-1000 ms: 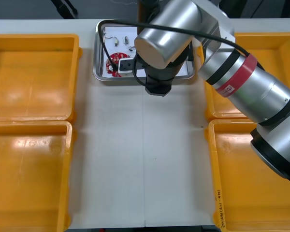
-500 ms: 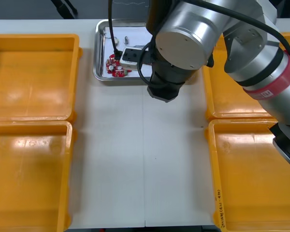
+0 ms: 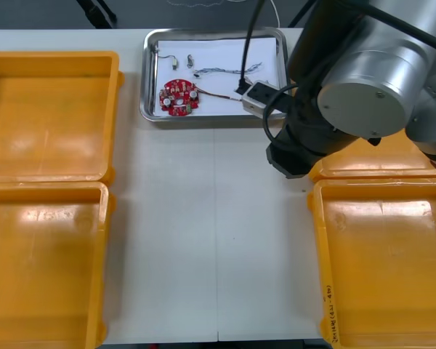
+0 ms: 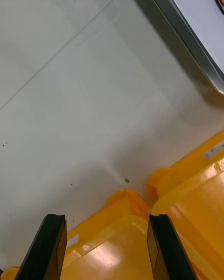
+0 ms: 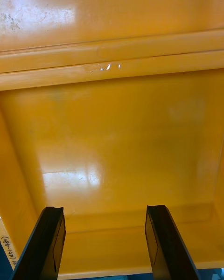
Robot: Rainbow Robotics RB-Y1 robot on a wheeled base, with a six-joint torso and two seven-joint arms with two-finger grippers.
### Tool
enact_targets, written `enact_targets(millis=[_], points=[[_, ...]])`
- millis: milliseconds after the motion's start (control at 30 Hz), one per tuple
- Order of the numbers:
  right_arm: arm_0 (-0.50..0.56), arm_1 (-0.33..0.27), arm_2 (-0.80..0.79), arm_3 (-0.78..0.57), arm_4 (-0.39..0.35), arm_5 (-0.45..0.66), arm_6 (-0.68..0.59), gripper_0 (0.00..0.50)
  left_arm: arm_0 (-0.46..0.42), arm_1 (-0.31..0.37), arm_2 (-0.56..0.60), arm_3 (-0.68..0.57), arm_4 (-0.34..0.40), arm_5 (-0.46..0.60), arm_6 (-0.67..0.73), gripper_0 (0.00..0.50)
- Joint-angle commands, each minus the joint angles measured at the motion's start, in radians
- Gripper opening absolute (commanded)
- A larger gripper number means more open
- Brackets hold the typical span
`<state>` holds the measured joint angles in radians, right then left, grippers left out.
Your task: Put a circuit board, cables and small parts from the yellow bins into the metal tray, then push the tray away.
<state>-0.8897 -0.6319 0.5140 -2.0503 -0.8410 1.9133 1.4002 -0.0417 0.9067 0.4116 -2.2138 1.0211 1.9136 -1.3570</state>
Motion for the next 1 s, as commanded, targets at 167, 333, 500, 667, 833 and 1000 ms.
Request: enact_targets(millis=[167, 333, 500, 667, 833, 1000], points=[[0.147, -0.127, -0.129, -0.139, -0.024, 0.007, -0.150, 0.500, 0.017, 0.046, 0.019, -0.024, 0.007, 0.006, -0.074, 0.500], [0.255, -0.193, -0.195, -0.206, -0.043, 0.007, -0.239, 0.500, 0.017, 0.046, 0.019, -0.024, 0.007, 0.006, -0.074, 0.500], [0.353, -0.241, -0.258, -0.241, -0.055, 0.007, -0.296, 0.500, 0.017, 0.046, 0.019, -0.024, 0.007, 0.006, -0.074, 0.500], [0.454, -0.250, -0.345, -0.246, -0.066, 0.007, -0.306, 0.500, 0.017, 0.046, 0.019, -0.024, 0.007, 0.006, -0.074, 0.500], [0.538, -0.252, -0.427, -0.248, -0.059, 0.007, -0.299, 0.500, 0.017, 0.046, 0.019, -0.024, 0.007, 0.006, -0.074, 0.500], [0.624, -0.253, -0.497, -0.248, -0.049, 0.007, -0.297, 0.500, 0.017, 0.046, 0.019, -0.024, 0.007, 0.006, -0.074, 0.500]])
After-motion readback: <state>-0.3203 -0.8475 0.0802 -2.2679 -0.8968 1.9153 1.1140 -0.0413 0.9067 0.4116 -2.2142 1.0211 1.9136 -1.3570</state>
